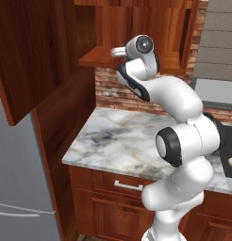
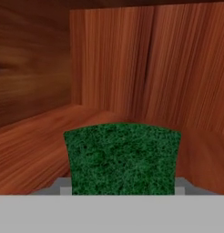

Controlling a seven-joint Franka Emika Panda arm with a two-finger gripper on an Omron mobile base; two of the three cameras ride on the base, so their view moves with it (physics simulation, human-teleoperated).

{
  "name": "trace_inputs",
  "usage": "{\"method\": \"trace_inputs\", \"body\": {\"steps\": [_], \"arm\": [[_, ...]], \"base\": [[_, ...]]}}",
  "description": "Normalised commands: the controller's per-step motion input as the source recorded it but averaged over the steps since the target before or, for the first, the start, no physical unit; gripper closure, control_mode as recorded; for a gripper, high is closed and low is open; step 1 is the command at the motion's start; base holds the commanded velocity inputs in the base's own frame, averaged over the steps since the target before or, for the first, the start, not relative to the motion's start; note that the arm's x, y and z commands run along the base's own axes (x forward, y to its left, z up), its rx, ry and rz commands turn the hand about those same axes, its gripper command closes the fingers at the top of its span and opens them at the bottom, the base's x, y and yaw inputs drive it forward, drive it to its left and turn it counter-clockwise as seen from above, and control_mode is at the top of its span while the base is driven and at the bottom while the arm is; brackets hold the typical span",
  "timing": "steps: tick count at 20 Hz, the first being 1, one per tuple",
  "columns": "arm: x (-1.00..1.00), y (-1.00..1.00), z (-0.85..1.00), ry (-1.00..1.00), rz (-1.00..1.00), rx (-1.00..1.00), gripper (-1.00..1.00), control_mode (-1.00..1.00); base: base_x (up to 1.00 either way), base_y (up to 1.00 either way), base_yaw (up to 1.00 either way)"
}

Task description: Pick up the sponge and dish brush from the sink, and place them back in the cabinet, and close the cabinet door.

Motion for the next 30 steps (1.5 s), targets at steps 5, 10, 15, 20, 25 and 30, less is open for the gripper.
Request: {"method": "trace_inputs", "body": {"steps": [5,10,15,20,25,30], "arm": [[0.12,0.00,-0.08,0.00,0.00,0.00,1.00,-1.00],[0.17,0.00,-0.13,0.00,0.00,0.00,1.00,-1.00],[0.17,0.00,-0.14,0.00,0.00,0.00,1.00,-1.00],[0.22,0.00,-0.06,0.00,0.00,0.00,1.00,-1.00],[0.29,0.00,0.00,0.00,0.00,0.00,1.00,-1.00],[0.29,0.00,-0.04,0.00,0.00,0.00,1.00,-1.00]], "base": [[0.00,0.00,0.00],[0.00,0.00,0.00],[0.00,0.00,0.00],[0.00,0.00,0.00],[0.00,0.00,0.00],[0.00,0.00,0.00]]}}
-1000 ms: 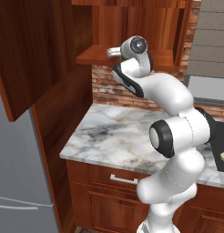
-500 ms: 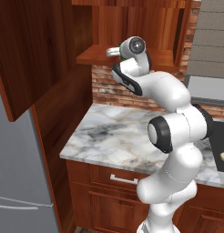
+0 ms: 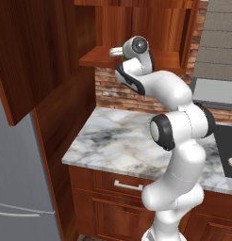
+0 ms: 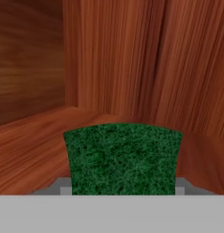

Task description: Pick up the sponge and dish brush from the sink, and place them back in the cabinet, and close the cabinet door.

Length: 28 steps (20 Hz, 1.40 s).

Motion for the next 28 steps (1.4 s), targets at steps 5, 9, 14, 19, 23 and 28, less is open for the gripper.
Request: {"method": "trace_inputs", "body": {"steps": [5,9,14,19,23,28], "arm": [[0.23,0.00,-0.07,0.00,0.00,0.00,1.00,-1.00],[0.17,0.00,-0.13,0.00,0.00,0.00,1.00,-1.00],[0.14,0.00,-0.16,0.00,0.00,0.00,1.00,-1.00],[0.07,0.00,-0.07,0.00,0.00,0.00,-1.00,-1.00],[0.03,0.00,0.00,0.00,0.00,0.00,-1.00,-1.00],[0.00,0.00,0.00,0.00,0.00,0.00,-1.00,-1.00]], "base": [[0.00,0.00,0.00],[0.00,0.00,0.00],[0.00,0.00,0.00],[0.00,0.00,0.00],[0.00,0.00,0.00],[0.00,0.00,0.00]]}}
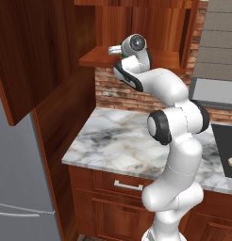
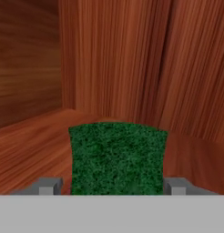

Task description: Pick up the sponge and dish brush from the sink, and place them back in the cabinet, and close the cabinet door.

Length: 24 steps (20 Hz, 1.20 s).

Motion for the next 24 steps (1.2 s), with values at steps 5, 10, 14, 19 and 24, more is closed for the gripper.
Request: {"method": "trace_inputs", "body": {"steps": [5,10,14,19,24], "arm": [[0.00,0.00,0.00,0.00,0.00,0.00,-1.00,-1.00],[0.00,0.00,0.00,0.00,0.00,0.00,-1.00,-1.00],[-0.23,0.00,0.00,0.00,0.00,0.00,-1.00,-1.00],[-0.38,0.00,0.00,0.00,0.00,0.00,-1.00,-1.00],[-0.51,0.00,0.00,0.00,0.00,0.00,-1.00,-1.00]], "base": [[0.00,0.00,0.00],[0.00,0.00,0.00],[0.00,0.00,0.00],[0.00,0.00,0.00],[0.00,0.00,0.00]]}}
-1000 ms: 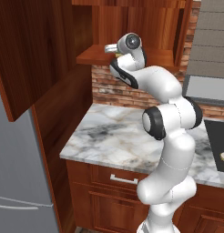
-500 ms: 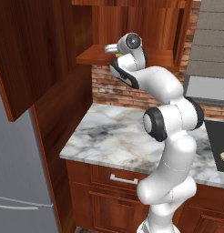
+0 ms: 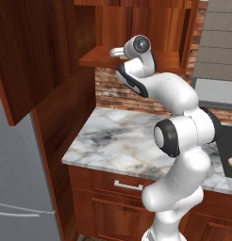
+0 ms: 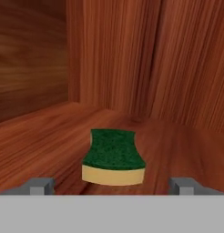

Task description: Pick up the sponge and dish brush from the sink, and place them back in the cabinet, and close the cabinet door.

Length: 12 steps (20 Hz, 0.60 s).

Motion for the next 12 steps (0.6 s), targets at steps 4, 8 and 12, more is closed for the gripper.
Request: {"method": "trace_inputs", "body": {"steps": [4,8,12], "arm": [[-0.55,0.00,0.00,0.00,0.00,0.00,-1.00,-1.00],[-0.60,0.00,0.00,0.00,0.00,0.00,-1.00,-1.00],[-0.62,0.00,0.00,0.00,0.00,0.00,-1.00,-1.00]], "base": [[0.00,0.00,0.00],[0.00,0.00,0.00],[0.00,0.00,0.00]]}}
